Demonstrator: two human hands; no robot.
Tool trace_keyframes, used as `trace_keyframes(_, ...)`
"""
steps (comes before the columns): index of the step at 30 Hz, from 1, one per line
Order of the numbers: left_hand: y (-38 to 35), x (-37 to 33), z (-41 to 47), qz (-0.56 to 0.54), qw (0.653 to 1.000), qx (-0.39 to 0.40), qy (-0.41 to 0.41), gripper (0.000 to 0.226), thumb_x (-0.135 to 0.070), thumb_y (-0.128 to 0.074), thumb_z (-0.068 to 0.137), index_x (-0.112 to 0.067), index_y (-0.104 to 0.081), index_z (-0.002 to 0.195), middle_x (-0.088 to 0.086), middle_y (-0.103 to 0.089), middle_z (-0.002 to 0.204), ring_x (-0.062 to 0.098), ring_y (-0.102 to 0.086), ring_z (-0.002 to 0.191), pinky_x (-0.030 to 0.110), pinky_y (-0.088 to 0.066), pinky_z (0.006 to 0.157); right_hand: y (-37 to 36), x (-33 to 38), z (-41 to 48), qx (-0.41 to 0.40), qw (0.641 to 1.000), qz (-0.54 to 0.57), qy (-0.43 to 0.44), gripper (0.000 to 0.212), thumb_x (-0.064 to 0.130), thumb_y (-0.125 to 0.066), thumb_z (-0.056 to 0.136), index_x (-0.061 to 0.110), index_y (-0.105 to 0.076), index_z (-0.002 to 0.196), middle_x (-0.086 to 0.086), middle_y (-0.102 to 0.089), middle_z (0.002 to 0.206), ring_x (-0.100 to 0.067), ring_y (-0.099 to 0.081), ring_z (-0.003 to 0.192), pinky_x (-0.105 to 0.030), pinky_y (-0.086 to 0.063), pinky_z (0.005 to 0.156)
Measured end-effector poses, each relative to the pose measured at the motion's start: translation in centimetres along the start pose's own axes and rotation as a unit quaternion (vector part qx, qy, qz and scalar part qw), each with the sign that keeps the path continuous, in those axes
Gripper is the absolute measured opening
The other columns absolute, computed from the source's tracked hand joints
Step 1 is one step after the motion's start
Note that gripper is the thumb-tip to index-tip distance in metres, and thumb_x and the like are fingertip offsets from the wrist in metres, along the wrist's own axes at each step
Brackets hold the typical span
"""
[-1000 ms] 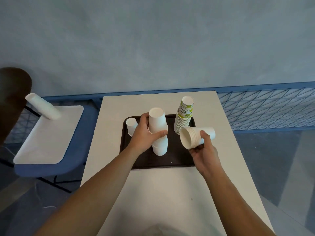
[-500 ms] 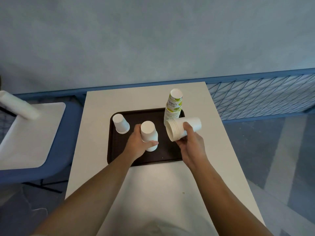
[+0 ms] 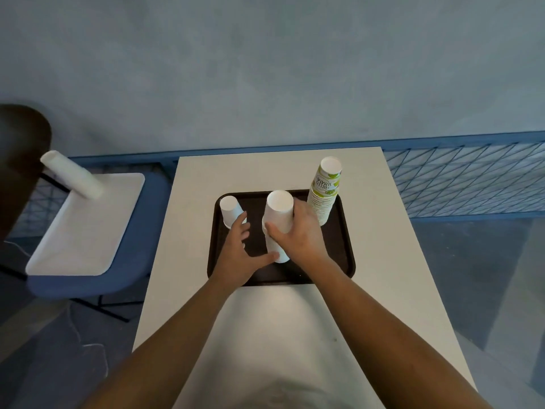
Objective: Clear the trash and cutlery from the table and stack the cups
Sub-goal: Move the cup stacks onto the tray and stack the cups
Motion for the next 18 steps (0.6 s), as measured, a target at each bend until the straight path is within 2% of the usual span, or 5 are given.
trace_keyframes(3,0.8,-0.6,-0.9,-0.012,1.0,-0.01,-0.015,0.116,-0.032,-0.096,0.071,-0.038,-0.022,0.16,-0.008,-0.04,0.159,0.008,-0.043,0.141,0.035,-0.036,0.119,-1.9,-1.5,-0.3,0.036,0.998,-0.041,-0.006,0.07,0.046,-0.077,0.081,0.013,-0.049,0.136,-0.006,-0.058,0.127,-0.021,-0.053,0.116,-0.042,-0.052,0.096)
trace_keyframes(13,1.7,-3.5,-2.9,-0.009,0.999,-0.028,-0.033,0.101,-0.031,-0.092,0.078,-0.035,-0.031,0.159,-0.016,-0.048,0.153,0.003,-0.051,0.133,0.032,-0.042,0.116,-1.5,-1.3,-1.1,-0.02,0.998,-0.06,0.002,0.061,0.044,-0.075,0.082,0.006,-0.055,0.124,-0.011,-0.062,0.111,-0.027,-0.057,0.103,-0.044,-0.054,0.087)
trace_keyframes(18,2.9,-4.5,-4.3,-0.013,0.997,-0.06,-0.042,0.094,-0.029,-0.09,0.08,-0.033,-0.035,0.156,-0.013,-0.051,0.151,0.007,-0.053,0.132,0.033,-0.045,0.115,-1.3,-1.7,-1.5,-0.03,0.997,-0.066,-0.027,0.071,0.05,-0.077,0.082,0.009,-0.05,0.133,-0.009,-0.06,0.123,-0.028,-0.056,0.113,-0.046,-0.054,0.094)
Point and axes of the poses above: each hand's wrist, its own z-axis towards the middle knuckle, its own y-axis out of the back of the hand, x = y × z, the point moved 10 cm from there along z, towards the middle knuckle
